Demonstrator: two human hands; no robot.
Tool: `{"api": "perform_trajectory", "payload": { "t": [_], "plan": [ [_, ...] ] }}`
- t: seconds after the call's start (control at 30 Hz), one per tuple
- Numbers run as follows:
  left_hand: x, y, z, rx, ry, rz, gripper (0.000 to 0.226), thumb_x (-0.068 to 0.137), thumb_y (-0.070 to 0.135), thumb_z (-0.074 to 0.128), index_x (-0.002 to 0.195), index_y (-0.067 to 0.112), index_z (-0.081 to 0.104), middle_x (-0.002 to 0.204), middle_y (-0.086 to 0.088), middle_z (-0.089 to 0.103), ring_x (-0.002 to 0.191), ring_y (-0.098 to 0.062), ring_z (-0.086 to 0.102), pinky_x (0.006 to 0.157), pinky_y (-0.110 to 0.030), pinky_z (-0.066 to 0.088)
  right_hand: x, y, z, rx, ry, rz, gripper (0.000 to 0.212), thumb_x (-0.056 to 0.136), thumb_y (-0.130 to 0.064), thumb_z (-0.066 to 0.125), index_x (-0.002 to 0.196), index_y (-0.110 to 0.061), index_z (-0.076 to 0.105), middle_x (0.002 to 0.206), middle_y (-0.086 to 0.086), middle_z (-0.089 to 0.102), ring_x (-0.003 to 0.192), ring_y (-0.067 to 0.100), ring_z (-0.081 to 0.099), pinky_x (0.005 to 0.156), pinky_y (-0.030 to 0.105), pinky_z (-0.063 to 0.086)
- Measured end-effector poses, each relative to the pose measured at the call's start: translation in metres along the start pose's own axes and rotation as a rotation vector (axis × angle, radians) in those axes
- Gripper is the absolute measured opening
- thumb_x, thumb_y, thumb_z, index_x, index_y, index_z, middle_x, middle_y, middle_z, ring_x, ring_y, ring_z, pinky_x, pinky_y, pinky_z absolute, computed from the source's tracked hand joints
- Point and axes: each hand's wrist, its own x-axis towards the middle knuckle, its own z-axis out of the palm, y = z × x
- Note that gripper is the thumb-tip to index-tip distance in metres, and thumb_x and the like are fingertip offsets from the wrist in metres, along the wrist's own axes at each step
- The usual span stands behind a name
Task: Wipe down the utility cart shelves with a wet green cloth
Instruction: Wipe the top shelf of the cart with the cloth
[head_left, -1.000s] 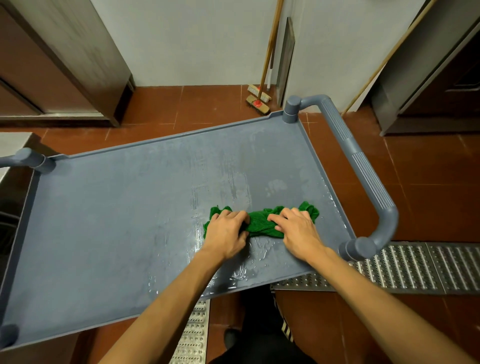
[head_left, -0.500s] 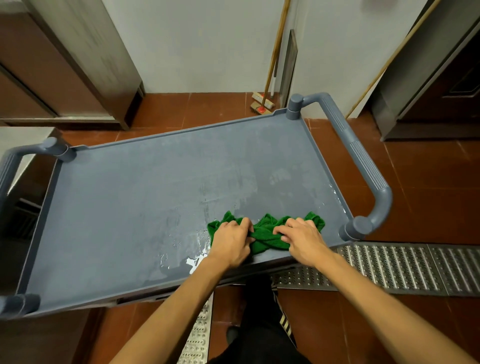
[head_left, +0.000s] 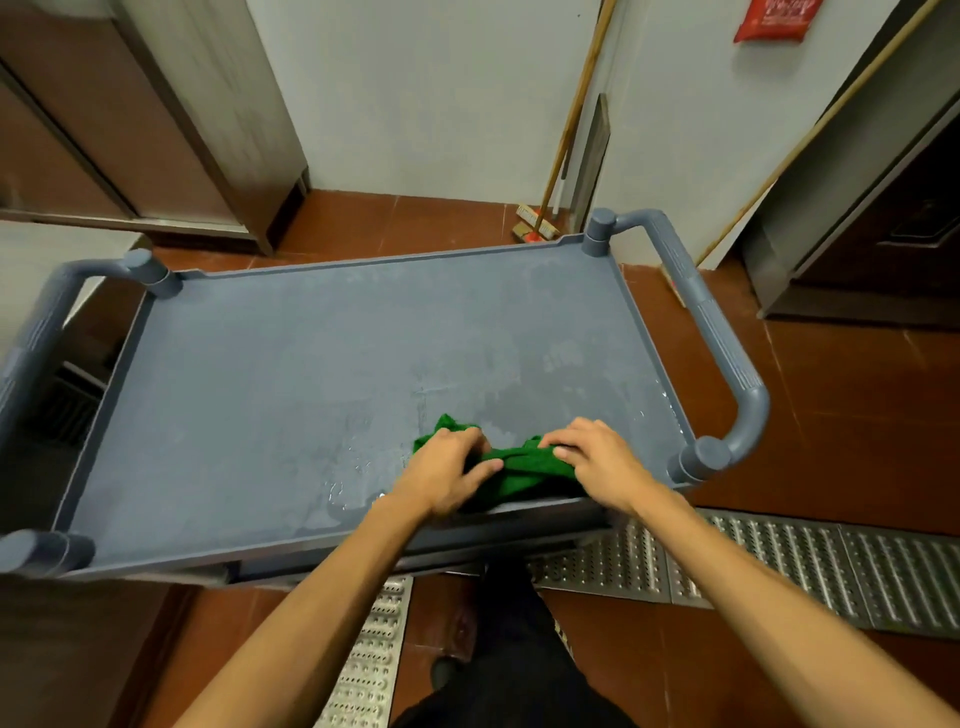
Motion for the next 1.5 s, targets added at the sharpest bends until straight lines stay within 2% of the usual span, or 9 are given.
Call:
{"api": "perform_trajectory", "payload": {
  "t": [0.33, 0.43, 0.57, 0.63, 0.77, 0.93, 1.17, 1.3, 1.5],
  "plan": [
    [-0.016, -0.006, -0.057, -0.536, 0.262, -0.393, 0.040, 0.106, 0.040, 0.040, 0.123, 0.019, 0.069, 0.125, 0.002, 0.068, 0.117, -0.009, 0.057, 0.094, -0.019, 0.037, 0.034, -0.095, -0.022, 0.386, 0.075, -0.251, 0.028, 0.093, -0.003, 0.059, 0.096, -0.026, 0.075, 0.093, 0.002, 0.063, 0.088, 0.016, 0.059, 0.082, 0.019, 0.041],
    [-0.028, -0.008, -0.069, -0.785, 0.272, -0.506, 0.047, 0.103, 0.054, 0.036, 0.119, 0.027, 0.071, 0.127, 0.003, 0.067, 0.120, -0.011, 0.058, 0.108, -0.031, 0.041, 0.040, -0.130, -0.028, 0.461, 0.039, -0.339, 0.036, 0.093, -0.003, 0.059, 0.092, -0.037, 0.072, 0.093, 0.003, 0.063, 0.088, 0.014, 0.060, 0.082, 0.020, 0.042],
    [-0.048, -0.007, -0.088, -0.932, 0.366, -0.692, 0.061, 0.102, 0.060, 0.032, 0.106, 0.018, 0.075, 0.105, -0.004, 0.073, 0.090, -0.014, 0.063, 0.073, -0.023, 0.046, 0.039, -0.175, -0.038, 0.582, -0.041, -0.442, 0.034, 0.094, -0.002, 0.059, 0.093, -0.033, 0.072, 0.096, 0.005, 0.066, 0.092, 0.011, 0.062, 0.087, 0.017, 0.044],
    [-0.058, -0.013, -0.093, -1.054, 0.423, -0.771, 0.069, 0.097, 0.069, 0.032, 0.109, 0.015, 0.075, 0.106, -0.007, 0.073, 0.092, -0.016, 0.066, 0.075, -0.026, 0.047, 0.038, -0.198, -0.044, 0.638, -0.101, -0.483, 0.032, 0.094, -0.001, 0.059, 0.092, -0.029, 0.073, 0.097, 0.005, 0.067, 0.092, 0.007, 0.062, 0.087, 0.013, 0.042],
    [-0.089, -0.037, -0.092, -1.378, 0.684, -0.747, 0.084, 0.075, 0.088, 0.048, 0.109, 0.017, 0.077, 0.114, -0.017, 0.073, 0.111, -0.031, 0.067, 0.106, -0.048, 0.047, 0.034, -0.243, -0.051, 0.768, -0.249, -0.554, 0.026, 0.095, -0.002, 0.058, 0.095, -0.021, 0.076, 0.099, 0.006, 0.067, 0.091, 0.008, 0.063, 0.084, 0.017, 0.044],
    [-0.146, -0.035, -0.102, -1.488, 1.038, -0.784, 0.052, 0.102, 0.050, 0.040, 0.087, 0.017, 0.078, 0.084, -0.014, 0.074, 0.080, -0.027, 0.069, 0.080, -0.039, 0.052, 0.017, -0.298, -0.038, 0.866, -0.437, -0.695, 0.024, 0.097, -0.004, 0.057, 0.096, -0.018, 0.077, 0.102, 0.001, 0.067, 0.101, 0.018, 0.065, 0.088, 0.028, 0.051],
    [-0.254, -0.028, -0.086, -1.675, 1.407, -0.708, 0.063, 0.100, 0.060, 0.033, 0.089, 0.021, 0.081, 0.103, -0.013, 0.076, 0.085, -0.021, 0.071, 0.082, -0.039, 0.053, -0.036, -0.365, 0.025, 0.964, -0.675, -0.807, 0.025, 0.095, -0.007, 0.058, 0.092, -0.023, 0.077, 0.103, 0.002, 0.067, 0.103, 0.020, 0.065, 0.093, 0.036, 0.052],
    [-0.323, -0.035, -0.074, -1.771, 1.590, -0.694, 0.062, 0.099, 0.062, 0.034, 0.093, 0.015, 0.075, 0.081, -0.010, 0.074, 0.062, -0.022, 0.067, 0.059, -0.032, 0.052, -0.078, -0.404, 0.060, 1.053, -0.841, -0.797, 0.024, 0.094, -0.010, 0.056, 0.094, -0.022, 0.077, 0.107, 0.004, 0.067, 0.107, 0.026, 0.064, 0.094, 0.041, 0.052],
    [-0.431, -0.034, -0.050, -2.027, 1.809, -0.472, 0.078, 0.095, 0.070, 0.033, 0.121, 0.009, 0.072, 0.127, -0.022, 0.066, 0.108, -0.039, 0.065, 0.106, -0.051, 0.042, -0.143, -0.456, 0.120, 0.916, -0.956, -0.846, 0.028, 0.098, -0.007, 0.055, 0.096, -0.025, 0.076, 0.114, 0.002, 0.067, 0.112, 0.024, 0.063, 0.088, 0.048, 0.056]
  ]
}}
